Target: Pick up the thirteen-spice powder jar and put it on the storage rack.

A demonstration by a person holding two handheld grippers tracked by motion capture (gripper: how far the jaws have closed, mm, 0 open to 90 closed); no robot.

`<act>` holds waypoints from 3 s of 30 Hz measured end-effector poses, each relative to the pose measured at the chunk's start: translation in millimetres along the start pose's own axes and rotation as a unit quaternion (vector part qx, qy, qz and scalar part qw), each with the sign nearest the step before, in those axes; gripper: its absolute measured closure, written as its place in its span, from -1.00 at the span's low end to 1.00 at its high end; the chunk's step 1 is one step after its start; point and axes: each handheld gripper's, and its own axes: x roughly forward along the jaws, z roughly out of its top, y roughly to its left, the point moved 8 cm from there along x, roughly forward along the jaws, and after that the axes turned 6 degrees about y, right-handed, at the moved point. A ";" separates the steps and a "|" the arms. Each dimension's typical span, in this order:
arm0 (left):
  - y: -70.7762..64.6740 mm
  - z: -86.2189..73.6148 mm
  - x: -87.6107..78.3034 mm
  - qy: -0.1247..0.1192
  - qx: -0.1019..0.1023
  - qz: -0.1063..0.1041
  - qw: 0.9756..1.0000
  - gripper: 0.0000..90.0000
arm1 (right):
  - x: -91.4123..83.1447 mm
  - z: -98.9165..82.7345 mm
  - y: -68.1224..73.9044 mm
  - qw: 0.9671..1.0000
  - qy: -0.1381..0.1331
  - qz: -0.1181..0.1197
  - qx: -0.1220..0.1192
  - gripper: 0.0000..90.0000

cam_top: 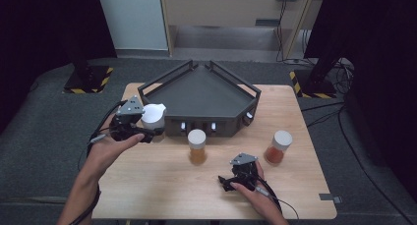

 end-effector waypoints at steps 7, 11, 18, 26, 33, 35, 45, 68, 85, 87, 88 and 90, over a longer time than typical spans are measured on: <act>7.3 9.7 -1.5 -0.005 0.000 0.001 1.000 -0.35 | 0.0 0.0 0.0 1.000 0.000 0.000 0.000 -0.98; 9.3 14.4 -3.0 -0.008 0.001 0.002 1.000 -0.35 | 0.0 0.0 0.0 1.000 0.000 0.000 0.000 -0.98; 16.4 24.1 -2.2 -0.012 -0.001 0.000 1.000 -0.35 | 0.0 0.0 0.0 1.000 0.000 0.000 0.000 -0.98; 23.6 30.1 2.4 -0.016 -0.007 0.001 1.000 -0.35 | 0.0 0.0 0.1 1.000 0.000 0.000 0.000 -0.98; 29.9 37.4 9.4 -0.018 -0.010 0.005 1.000 -0.35 | -0.1 -0.1 0.2 1.000 0.000 0.000 0.001 -0.98; 31.4 39.1 11.4 -0.017 -0.009 0.005 1.000 -0.35 | -0.1 -0.1 0.1 1.000 0.000 0.000 0.000 -0.98; 41.2 50.9 18.8 -0.009 -0.004 0.011 1.000 -0.35 | -0.1 -0.1 0.3 1.000 0.000 0.000 0.002 -0.98; 58.7 63.3 47.0 -0.013 -0.024 0.019 0.999 -0.35 | -0.2 -0.1 0.4 1.000 0.000 -0.001 0.002 -0.98; 69.7 56.5 69.5 -0.005 -0.039 0.037 0.999 -0.35 | -0.2 -0.1 0.5 1.000 0.000 -0.001 0.002 -0.98; 70.5 55.5 71.1 -0.004 -0.040 0.038 0.998 -0.35 | -0.2 -0.1 0.5 1.000 0.000 -0.001 0.002 -0.98; 70.8 54.7 72.1 -0.005 -0.042 0.038 0.998 -0.35 | -0.2 -0.1 0.5 1.000 0.000 -0.001 0.002 -0.98; 72.1 52.9 74.1 -0.004 -0.044 0.038 0.998 -0.35 | -0.2 -0.1 0.5 1.000 0.000 -0.001 0.002 -0.98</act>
